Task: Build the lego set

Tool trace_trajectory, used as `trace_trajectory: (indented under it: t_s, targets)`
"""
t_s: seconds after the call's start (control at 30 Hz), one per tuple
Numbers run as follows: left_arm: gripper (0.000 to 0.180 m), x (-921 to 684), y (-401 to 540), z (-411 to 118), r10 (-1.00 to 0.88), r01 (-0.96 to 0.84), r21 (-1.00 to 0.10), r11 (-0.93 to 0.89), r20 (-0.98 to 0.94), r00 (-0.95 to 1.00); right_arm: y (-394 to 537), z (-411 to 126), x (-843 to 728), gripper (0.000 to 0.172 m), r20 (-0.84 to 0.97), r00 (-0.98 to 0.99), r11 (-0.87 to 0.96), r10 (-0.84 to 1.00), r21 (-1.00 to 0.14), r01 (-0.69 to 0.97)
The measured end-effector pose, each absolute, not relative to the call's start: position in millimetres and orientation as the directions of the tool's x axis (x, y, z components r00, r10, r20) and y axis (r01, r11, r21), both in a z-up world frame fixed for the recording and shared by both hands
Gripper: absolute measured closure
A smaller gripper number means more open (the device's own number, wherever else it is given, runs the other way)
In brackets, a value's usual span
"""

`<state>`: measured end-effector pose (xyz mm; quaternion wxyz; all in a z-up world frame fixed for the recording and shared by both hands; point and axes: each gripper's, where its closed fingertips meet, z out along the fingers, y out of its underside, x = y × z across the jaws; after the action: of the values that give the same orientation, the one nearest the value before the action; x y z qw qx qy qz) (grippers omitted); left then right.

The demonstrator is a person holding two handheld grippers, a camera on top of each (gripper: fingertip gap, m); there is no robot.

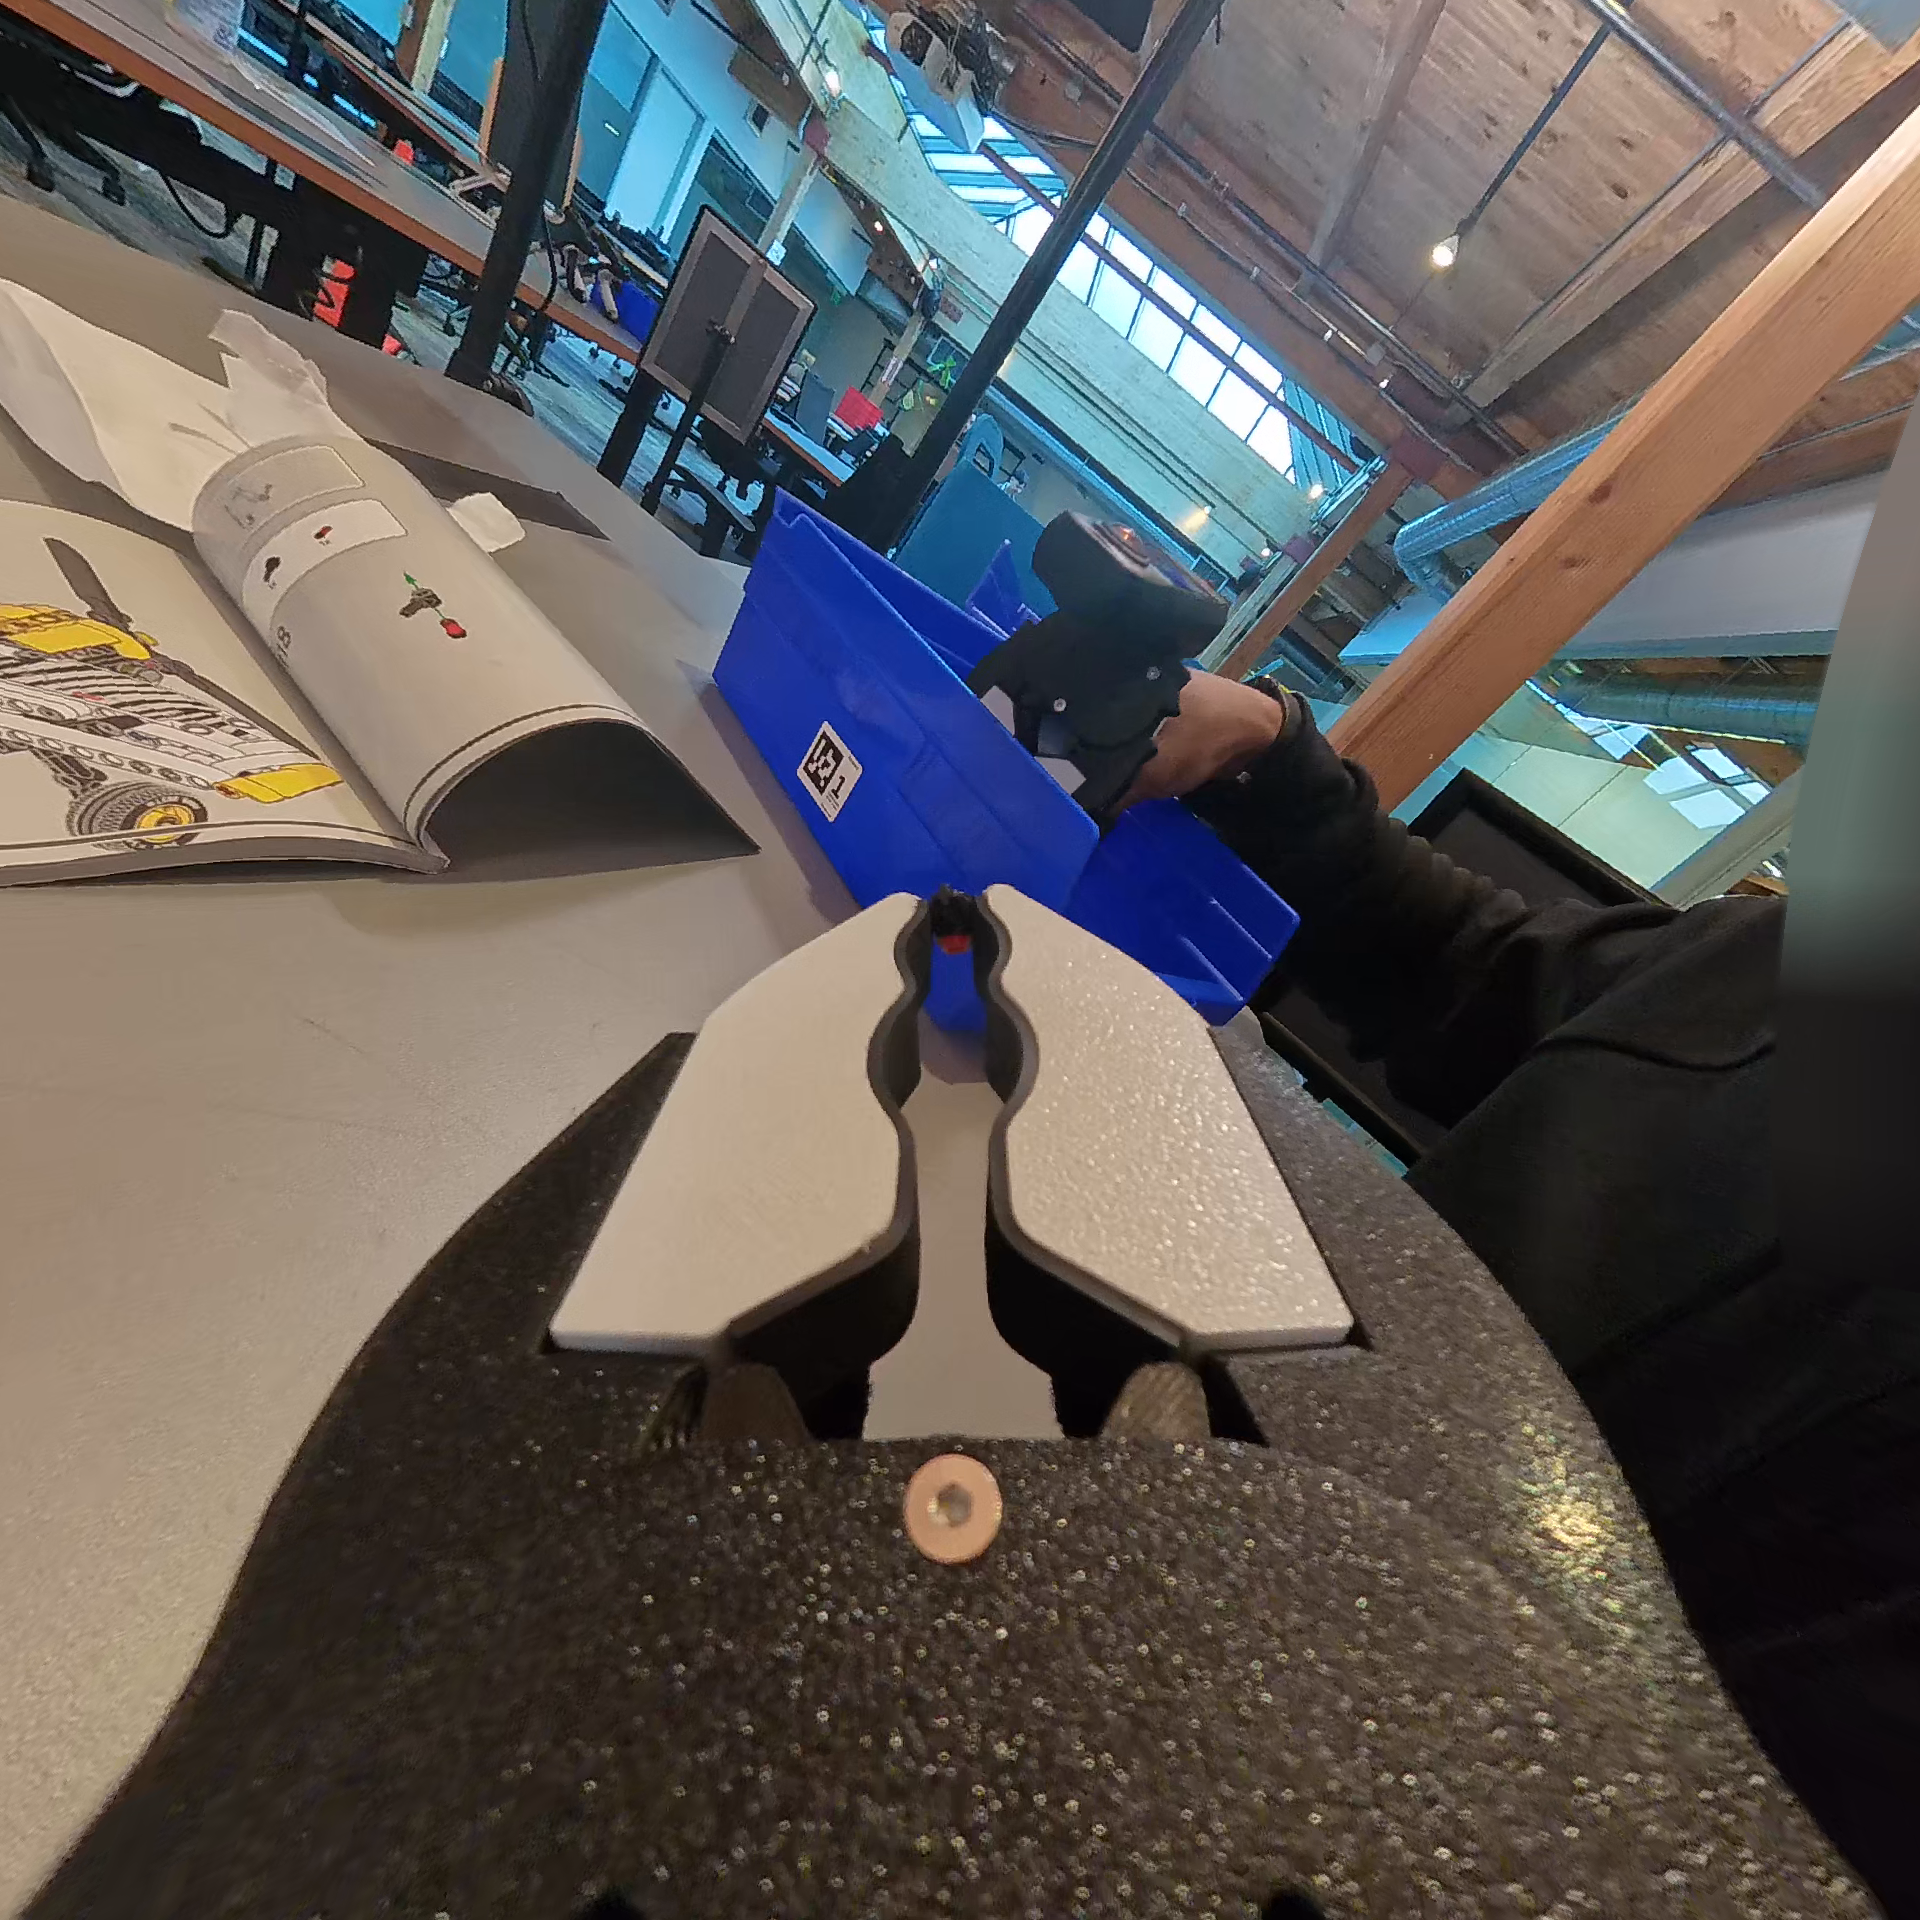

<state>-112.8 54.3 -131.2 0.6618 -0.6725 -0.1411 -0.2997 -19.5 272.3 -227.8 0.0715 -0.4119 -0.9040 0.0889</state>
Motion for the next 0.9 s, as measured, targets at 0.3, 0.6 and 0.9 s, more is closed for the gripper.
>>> trace_trajectory:
  t_s: [0.3,0.6,0.9]
  targets:
    - [0.173,-113,54,-131,-0.206,0.587,-0.805,-0.084,0.59,0.781,265,-225,-26,0.167,0.05,-0.669,0.658,0.742,-0.25,0.711]
    - [0.173,-112,54,-131,-0.205,0.582,-0.808,-0.087,0.587,0.783,219,-170,-8,0.172,0.032,-0.704,0.66,0.709,-0.38,0.648]
    - [0.173,-108,54,-133,-0.202,0.565,-0.819,-0.102,0.573,0.794,241,-214,-17,0.165,0.066,-0.676,0.666,0.734,-0.263,0.698]
